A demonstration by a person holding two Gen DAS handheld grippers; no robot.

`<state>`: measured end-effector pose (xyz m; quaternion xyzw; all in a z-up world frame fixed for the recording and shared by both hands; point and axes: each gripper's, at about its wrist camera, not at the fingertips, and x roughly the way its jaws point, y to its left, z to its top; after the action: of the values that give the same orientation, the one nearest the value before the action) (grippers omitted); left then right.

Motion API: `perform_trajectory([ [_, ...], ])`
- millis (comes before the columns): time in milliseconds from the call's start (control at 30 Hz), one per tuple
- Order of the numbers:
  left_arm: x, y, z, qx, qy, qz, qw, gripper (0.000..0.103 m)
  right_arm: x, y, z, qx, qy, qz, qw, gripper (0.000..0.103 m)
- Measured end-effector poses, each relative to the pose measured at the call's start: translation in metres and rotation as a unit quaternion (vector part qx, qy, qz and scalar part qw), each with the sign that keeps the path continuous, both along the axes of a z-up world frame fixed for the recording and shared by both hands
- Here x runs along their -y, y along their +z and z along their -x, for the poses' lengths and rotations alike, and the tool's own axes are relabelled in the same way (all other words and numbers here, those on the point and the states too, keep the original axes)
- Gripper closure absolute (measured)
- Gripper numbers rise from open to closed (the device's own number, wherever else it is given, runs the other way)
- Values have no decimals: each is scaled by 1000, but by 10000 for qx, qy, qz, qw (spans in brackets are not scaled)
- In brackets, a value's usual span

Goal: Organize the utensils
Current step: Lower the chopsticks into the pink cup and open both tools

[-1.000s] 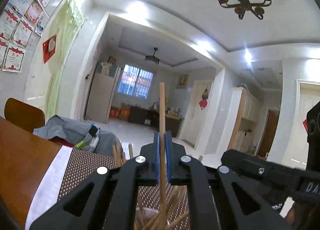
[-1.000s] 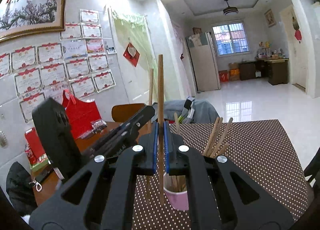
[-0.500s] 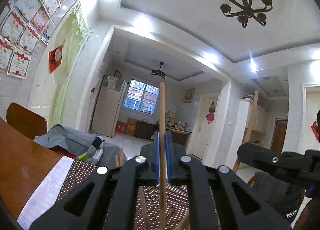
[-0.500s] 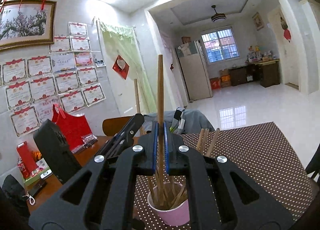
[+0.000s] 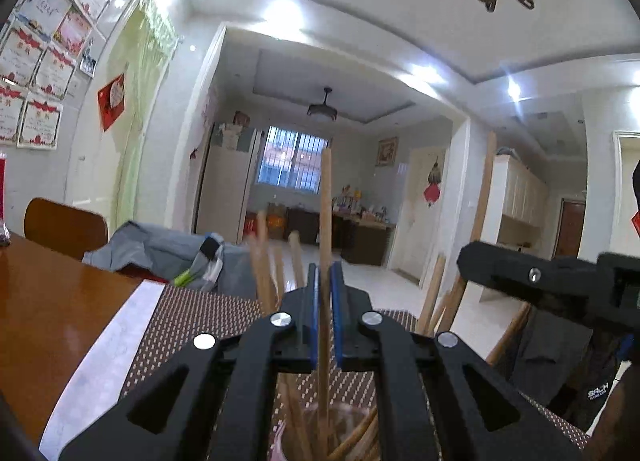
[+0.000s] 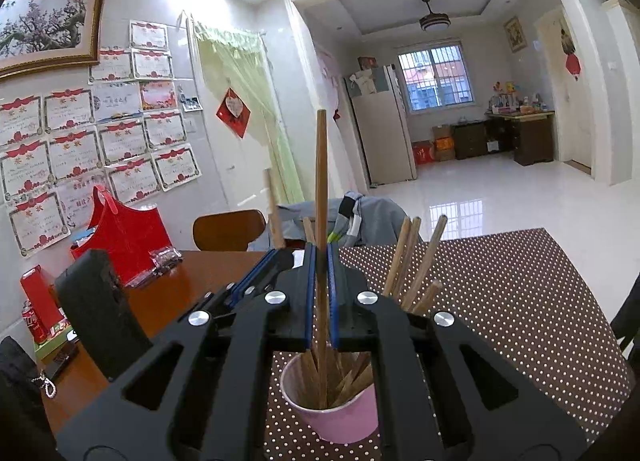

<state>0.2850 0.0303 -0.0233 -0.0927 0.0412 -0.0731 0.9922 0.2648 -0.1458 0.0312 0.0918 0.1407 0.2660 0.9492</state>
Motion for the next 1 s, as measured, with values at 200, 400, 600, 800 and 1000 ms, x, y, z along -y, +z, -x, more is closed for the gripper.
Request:
perform_trajectory([
  [200,-8,-9,2,-600,-31,-12,9982,86,-3,-4,7,-58,-8,88,9999,97],
  [400,-4,3,16,-906,279,-431,9946,65,-5,-6,11,-104,-25,134,9999,97],
  [600,-2,12,30,-1016,533,-829,9899,55,-11,-13,11,-195,-2,249,9995,97],
  [800,-1,15,31,-1240,669,-1111,9838,52,-16,-22,9,-296,15,376,9989,97],
  [1000,-6,16,29,-1384,730,-1054,9820,52,-19,-28,3,-449,15,439,9980,97],
])
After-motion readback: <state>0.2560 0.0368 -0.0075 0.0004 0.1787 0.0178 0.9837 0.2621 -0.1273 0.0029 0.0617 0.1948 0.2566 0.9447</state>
